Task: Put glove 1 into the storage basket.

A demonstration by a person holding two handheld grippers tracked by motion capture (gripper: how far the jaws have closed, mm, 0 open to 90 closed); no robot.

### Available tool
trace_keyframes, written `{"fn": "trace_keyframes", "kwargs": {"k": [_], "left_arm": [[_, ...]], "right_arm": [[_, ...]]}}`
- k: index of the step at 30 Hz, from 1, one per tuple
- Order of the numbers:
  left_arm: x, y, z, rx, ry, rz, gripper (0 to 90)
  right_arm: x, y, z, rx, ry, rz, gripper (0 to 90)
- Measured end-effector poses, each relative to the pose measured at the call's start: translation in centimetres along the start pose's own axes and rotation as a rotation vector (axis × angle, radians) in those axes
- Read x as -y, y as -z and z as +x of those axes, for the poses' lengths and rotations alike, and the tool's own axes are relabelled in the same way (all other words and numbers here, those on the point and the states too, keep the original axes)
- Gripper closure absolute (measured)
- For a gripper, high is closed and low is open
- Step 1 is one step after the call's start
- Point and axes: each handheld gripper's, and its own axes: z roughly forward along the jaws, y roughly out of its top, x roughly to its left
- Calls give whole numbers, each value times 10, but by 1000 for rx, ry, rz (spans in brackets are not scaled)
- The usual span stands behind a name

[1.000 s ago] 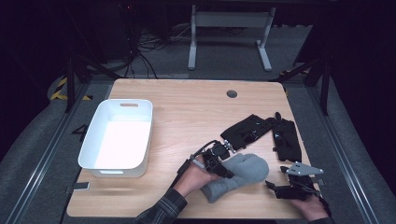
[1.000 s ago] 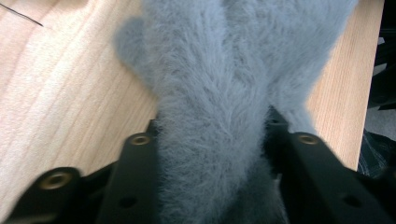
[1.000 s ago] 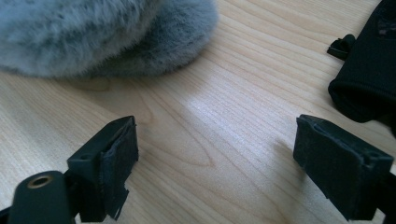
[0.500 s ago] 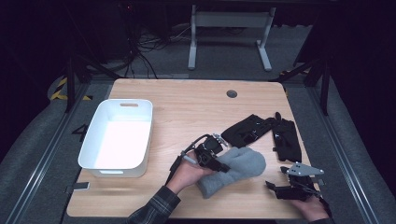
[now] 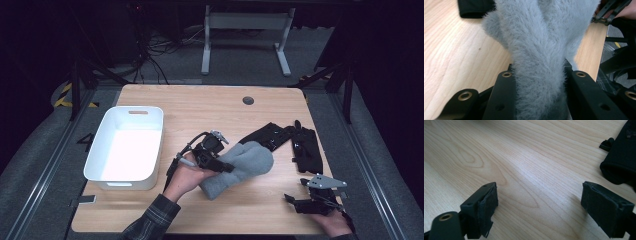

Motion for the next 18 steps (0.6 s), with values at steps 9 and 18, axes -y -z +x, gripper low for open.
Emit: {"fn": "trace_keyframes", "kwargs": {"k": [9,18], "left_arm": [[2,29,7,-47,24,-22,703],[7,65,18,-104,54,-49,703]], "right_arm": [[0,0,0,0,0,0,144],[0,0,0,-1,0,-1,144]]}}
